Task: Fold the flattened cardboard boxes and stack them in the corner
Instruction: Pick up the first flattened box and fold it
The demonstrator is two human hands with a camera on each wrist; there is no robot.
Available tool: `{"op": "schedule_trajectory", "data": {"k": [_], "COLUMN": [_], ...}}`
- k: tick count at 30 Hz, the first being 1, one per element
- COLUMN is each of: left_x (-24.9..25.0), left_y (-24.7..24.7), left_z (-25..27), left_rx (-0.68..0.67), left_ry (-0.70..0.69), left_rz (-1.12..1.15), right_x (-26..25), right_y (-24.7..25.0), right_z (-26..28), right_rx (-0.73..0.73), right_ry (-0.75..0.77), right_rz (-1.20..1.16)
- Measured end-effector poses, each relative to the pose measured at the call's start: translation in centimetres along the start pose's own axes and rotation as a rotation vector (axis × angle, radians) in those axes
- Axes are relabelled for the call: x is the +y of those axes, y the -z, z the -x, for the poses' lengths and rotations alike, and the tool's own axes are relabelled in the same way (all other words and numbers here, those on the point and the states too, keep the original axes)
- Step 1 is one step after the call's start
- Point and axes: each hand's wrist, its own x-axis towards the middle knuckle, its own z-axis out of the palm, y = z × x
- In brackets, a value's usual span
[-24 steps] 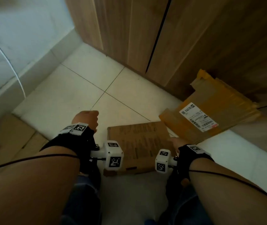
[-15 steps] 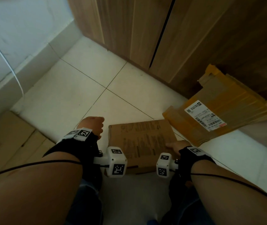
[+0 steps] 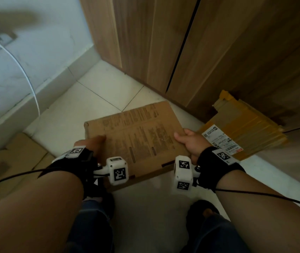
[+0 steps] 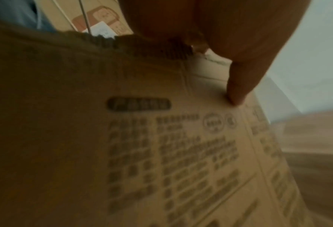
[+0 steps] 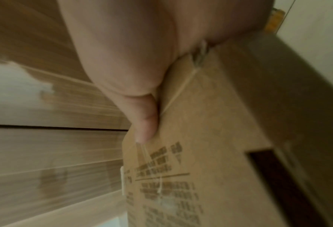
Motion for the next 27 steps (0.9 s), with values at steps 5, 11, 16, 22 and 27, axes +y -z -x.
{"op": "schedule_trajectory", "data": {"k": [5,11,16,22,27], "left_x": [2.9,6.1,8.0,7.9,7.0], "left_y": [2.9,5.5,7.5,8.5,7.0], "left_z": [2.1,6.7,11.6,14.1,15.3], "left_rx": [-0.006,-0.001,-0.066,-0.130,-0.404], "left_ry": [-0.198,-0.438,-0.451,-0.309,-0.295], "left_rz": [0.074,0.189,0.356,0.537,0.537], "right_x": [-2.6,-6.0,-7.5,-7.5,-5.9], "right_y": [0.0,0.2,-0.6,-1.2,-4.3], "right_z": [3.2,7.4,10.8,12.9,13.8], "right_rx": [-0.006,0.081,0.190,0.397,0.455], "right_ry": [0.194,0.338,0.494,0.754,1.269], "right_rz": [-0.032,0.264,0.525,0.765,0.913]}}
